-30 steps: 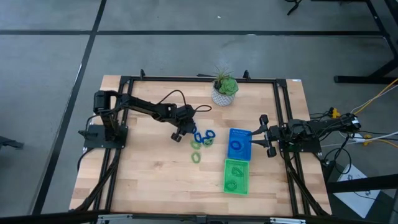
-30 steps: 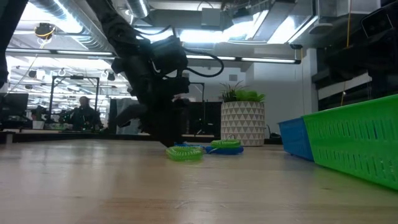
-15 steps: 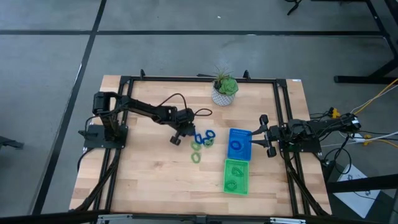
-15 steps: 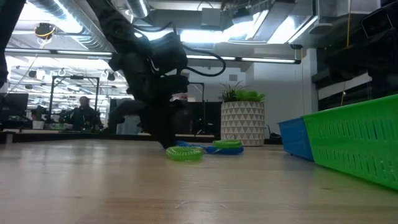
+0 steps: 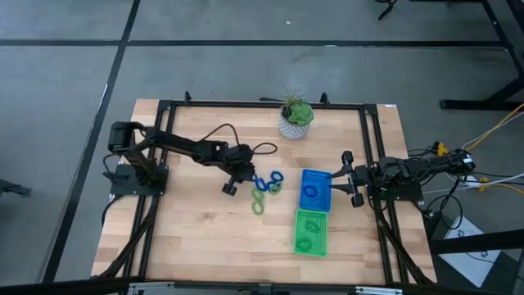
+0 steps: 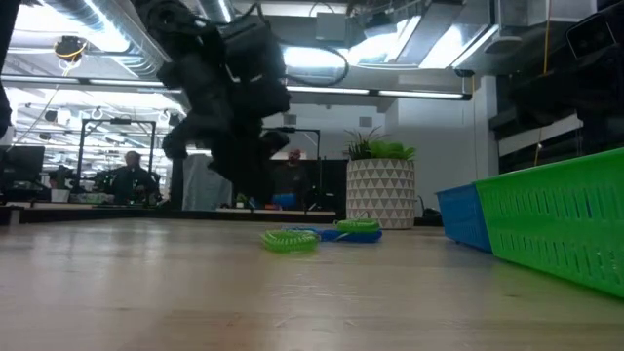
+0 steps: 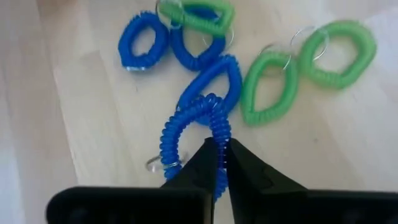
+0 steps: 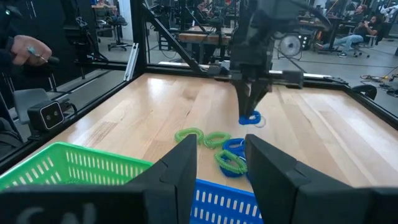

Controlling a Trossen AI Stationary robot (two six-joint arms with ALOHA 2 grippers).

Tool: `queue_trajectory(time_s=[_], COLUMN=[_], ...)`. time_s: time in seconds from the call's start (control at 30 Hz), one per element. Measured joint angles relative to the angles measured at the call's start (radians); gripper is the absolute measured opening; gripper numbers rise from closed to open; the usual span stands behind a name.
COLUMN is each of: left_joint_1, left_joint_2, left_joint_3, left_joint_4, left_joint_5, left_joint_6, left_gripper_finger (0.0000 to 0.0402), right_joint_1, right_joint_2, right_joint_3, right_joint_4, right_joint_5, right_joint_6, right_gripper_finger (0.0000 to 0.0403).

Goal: Sort spring keychains
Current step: Put the blue spring keychain into the blue bin

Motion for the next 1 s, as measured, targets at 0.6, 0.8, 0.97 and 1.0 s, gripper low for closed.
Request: queue_trajectory(time_s=[0.6,0.8,0.97,1.0], left_joint_1=[-0.112,-0.132,-0.164,-0.173], left_joint_2=[-0.078,-0.078,-0.078,-0.078], left_joint_3=[0.003,0.003,0.004,0.004], left_joint_4=[0.526,0.703,0.762,0.762], left_joint_5=[-0.008,-0.008,-0.01,-0.01], left_joint_6=[-0.063,-0.101,-0.109,-0.109], left_gripper_finger=[0.0015,0.0015,0.0015,0.0015], right_joint_1=[0.0,0.0,0.0,0.0], right_joint_2=[0.0,0.0,0.0,0.0], right_joint_3=[0.0,0.0,0.0,0.0], right_joint_4=[0.0,0.0,0.0,0.0], right_joint_5=[0.0,0.0,0.0,0.0], right_joint_6=[0.0,0.0,0.0,0.0], right_gripper_finger=[0.0136,0.0136,0.0136,0.0136])
